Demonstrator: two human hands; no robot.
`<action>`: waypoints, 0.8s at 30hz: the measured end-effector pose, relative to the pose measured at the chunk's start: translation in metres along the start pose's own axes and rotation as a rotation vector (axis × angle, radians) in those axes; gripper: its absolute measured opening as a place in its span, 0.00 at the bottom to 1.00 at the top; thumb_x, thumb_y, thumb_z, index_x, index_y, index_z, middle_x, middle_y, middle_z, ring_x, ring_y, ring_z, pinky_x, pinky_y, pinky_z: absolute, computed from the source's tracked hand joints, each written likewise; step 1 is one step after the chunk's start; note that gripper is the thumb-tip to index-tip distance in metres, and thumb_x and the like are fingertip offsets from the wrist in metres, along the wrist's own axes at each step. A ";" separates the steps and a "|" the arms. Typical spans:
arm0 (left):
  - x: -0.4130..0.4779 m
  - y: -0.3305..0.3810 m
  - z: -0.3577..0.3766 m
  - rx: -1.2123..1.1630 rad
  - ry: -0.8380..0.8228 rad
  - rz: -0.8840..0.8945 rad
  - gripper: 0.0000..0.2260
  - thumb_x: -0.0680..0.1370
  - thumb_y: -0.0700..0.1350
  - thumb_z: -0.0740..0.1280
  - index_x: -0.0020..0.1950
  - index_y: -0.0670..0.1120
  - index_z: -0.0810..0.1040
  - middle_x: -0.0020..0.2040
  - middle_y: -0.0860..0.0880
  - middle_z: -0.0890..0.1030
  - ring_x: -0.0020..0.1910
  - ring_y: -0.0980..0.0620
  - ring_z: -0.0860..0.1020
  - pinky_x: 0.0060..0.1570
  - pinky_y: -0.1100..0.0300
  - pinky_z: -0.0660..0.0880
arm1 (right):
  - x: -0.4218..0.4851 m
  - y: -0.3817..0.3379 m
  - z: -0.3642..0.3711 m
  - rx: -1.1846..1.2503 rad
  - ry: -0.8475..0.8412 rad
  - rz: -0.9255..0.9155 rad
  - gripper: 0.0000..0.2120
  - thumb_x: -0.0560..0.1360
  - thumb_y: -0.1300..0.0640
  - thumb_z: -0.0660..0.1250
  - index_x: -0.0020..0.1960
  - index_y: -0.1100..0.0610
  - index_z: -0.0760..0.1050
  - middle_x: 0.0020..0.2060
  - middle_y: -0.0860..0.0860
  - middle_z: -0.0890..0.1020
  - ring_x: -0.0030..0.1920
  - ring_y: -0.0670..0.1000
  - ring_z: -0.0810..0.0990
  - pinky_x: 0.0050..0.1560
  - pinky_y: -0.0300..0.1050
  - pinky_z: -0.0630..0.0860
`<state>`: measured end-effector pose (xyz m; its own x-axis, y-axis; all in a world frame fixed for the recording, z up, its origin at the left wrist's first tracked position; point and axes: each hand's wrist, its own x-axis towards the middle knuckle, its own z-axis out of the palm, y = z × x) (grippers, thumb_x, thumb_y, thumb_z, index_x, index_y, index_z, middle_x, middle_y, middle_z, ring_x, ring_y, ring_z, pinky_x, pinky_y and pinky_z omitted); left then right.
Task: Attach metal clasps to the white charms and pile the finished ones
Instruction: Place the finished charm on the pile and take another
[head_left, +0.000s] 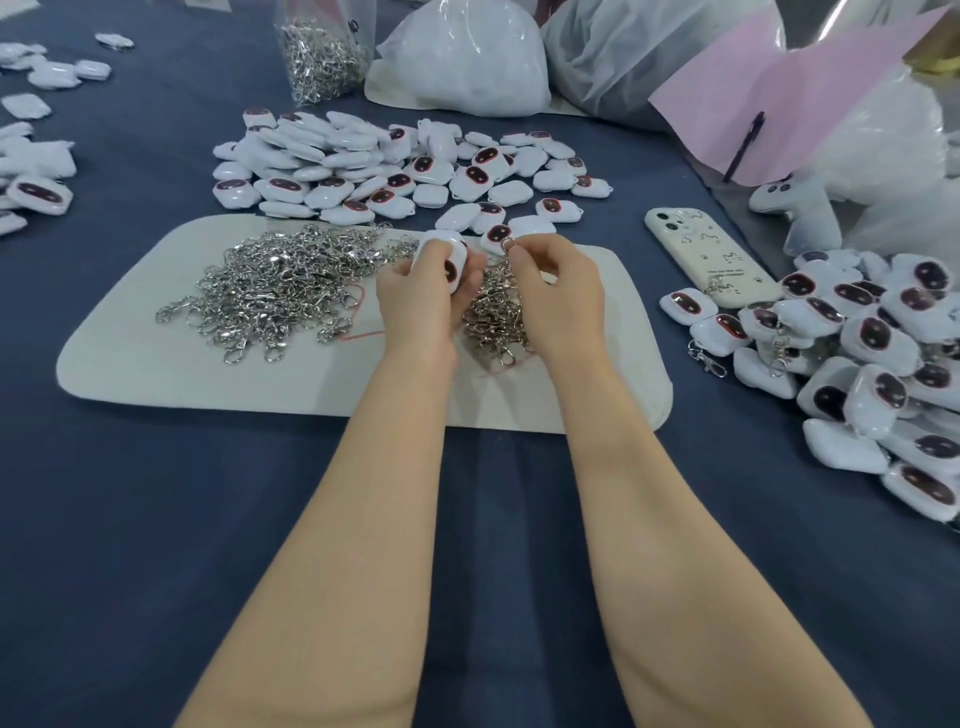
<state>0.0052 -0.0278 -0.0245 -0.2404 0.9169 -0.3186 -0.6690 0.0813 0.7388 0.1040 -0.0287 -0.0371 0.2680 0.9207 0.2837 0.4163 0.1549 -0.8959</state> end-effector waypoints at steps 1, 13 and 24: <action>0.001 -0.002 0.000 0.034 -0.011 0.026 0.16 0.76 0.34 0.62 0.64 0.32 0.68 0.49 0.36 0.81 0.36 0.51 0.82 0.33 0.65 0.78 | 0.000 0.000 -0.001 0.017 0.023 0.007 0.04 0.77 0.57 0.64 0.47 0.51 0.77 0.46 0.45 0.81 0.47 0.42 0.76 0.47 0.28 0.68; 0.005 -0.012 0.003 0.770 -0.220 0.500 0.12 0.79 0.38 0.59 0.55 0.52 0.78 0.54 0.52 0.78 0.54 0.43 0.80 0.57 0.45 0.75 | 0.001 0.000 0.001 0.136 0.071 0.029 0.06 0.79 0.59 0.60 0.45 0.50 0.71 0.40 0.47 0.80 0.46 0.50 0.80 0.51 0.44 0.75; 0.006 -0.014 0.005 0.966 -0.238 0.660 0.02 0.76 0.43 0.67 0.45 0.49 0.80 0.48 0.45 0.80 0.41 0.55 0.71 0.39 0.71 0.63 | 0.003 -0.003 -0.001 0.255 0.098 0.049 0.09 0.80 0.61 0.57 0.44 0.49 0.68 0.38 0.42 0.80 0.44 0.39 0.79 0.49 0.32 0.73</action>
<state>0.0165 -0.0213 -0.0339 -0.1347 0.9332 0.3331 0.3652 -0.2657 0.8922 0.1044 -0.0262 -0.0331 0.3703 0.8923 0.2582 0.1720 0.2073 -0.9630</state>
